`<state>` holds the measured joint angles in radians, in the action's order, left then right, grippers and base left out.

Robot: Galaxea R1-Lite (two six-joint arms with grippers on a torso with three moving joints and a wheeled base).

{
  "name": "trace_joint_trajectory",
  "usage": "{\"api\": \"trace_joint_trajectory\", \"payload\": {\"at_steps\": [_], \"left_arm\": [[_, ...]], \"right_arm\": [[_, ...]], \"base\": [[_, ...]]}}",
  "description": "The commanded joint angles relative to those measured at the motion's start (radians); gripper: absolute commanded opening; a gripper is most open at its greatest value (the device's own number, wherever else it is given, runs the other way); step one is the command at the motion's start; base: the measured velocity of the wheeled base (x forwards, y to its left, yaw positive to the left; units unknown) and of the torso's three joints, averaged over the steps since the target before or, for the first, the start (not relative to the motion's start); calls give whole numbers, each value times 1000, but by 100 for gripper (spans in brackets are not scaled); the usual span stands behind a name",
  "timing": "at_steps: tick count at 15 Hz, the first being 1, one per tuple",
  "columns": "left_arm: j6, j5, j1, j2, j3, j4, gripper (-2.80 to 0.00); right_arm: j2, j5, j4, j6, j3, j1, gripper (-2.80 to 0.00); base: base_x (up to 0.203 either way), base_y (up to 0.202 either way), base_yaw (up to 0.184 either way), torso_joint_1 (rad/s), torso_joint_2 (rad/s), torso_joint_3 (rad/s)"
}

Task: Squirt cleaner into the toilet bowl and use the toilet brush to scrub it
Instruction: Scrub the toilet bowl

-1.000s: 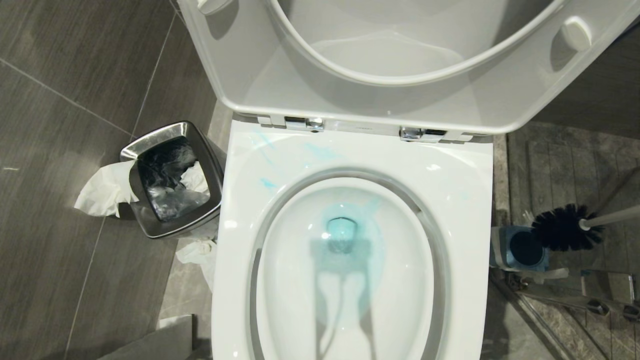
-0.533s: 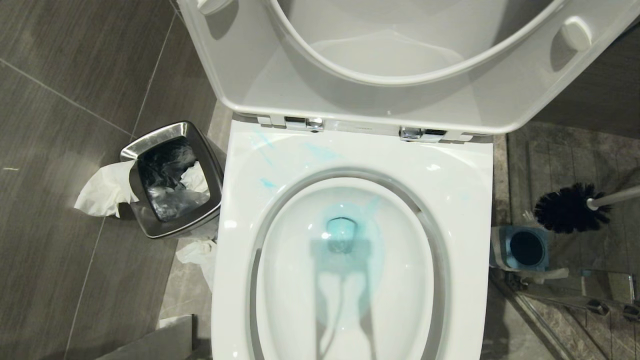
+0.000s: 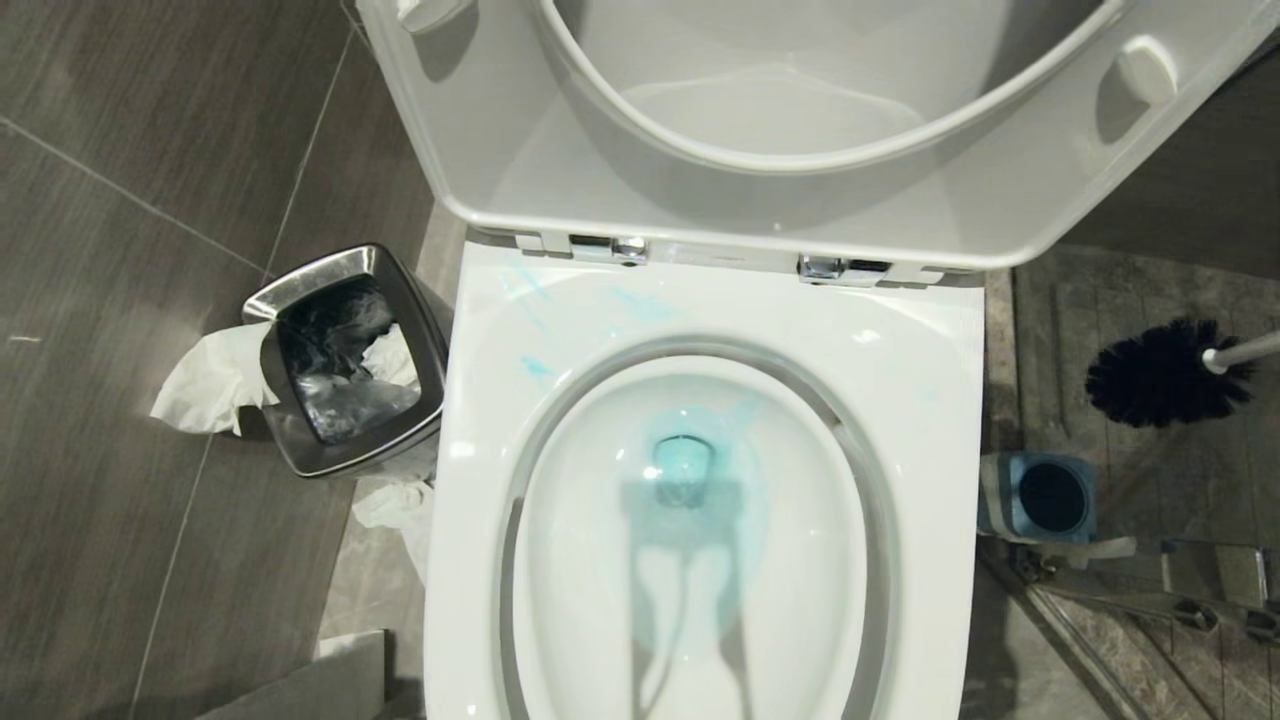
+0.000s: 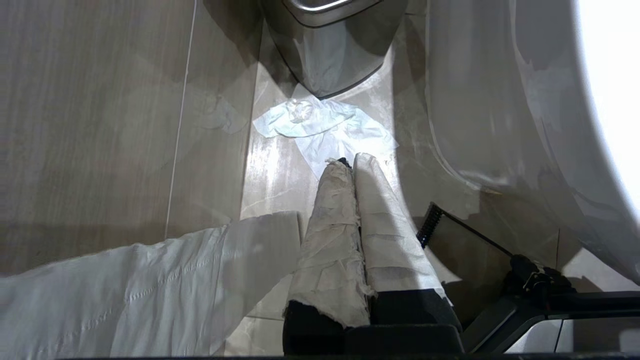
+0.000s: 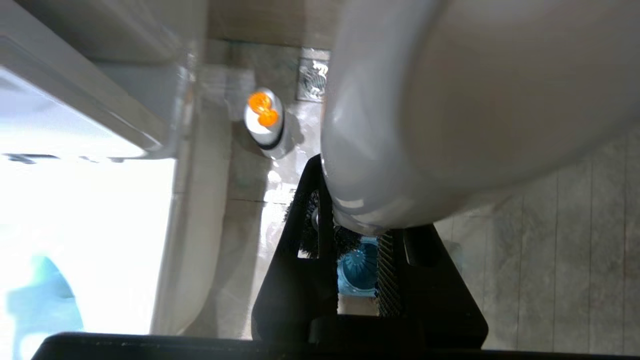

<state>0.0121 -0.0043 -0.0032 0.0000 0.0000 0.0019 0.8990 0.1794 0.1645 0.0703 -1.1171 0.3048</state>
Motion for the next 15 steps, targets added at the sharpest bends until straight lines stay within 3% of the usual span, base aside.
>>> {"api": "trace_joint_trajectory", "payload": {"at_steps": [1,7,15], "left_arm": [[0,0,0,1,0,-2,-280],[0,0,0,2,0,-2,-280],[2,0,0,1,0,1,-280]], "right_arm": [[12,4,62,18,-104,0,-280],[42,19,230,55,-309,0,-280],[55,64,267,75,-373,-1,-280]], "base": [[0,0,0,-1,3,118],[0,0,0,4,4,185],[0,0,0,3,2,201]]}}
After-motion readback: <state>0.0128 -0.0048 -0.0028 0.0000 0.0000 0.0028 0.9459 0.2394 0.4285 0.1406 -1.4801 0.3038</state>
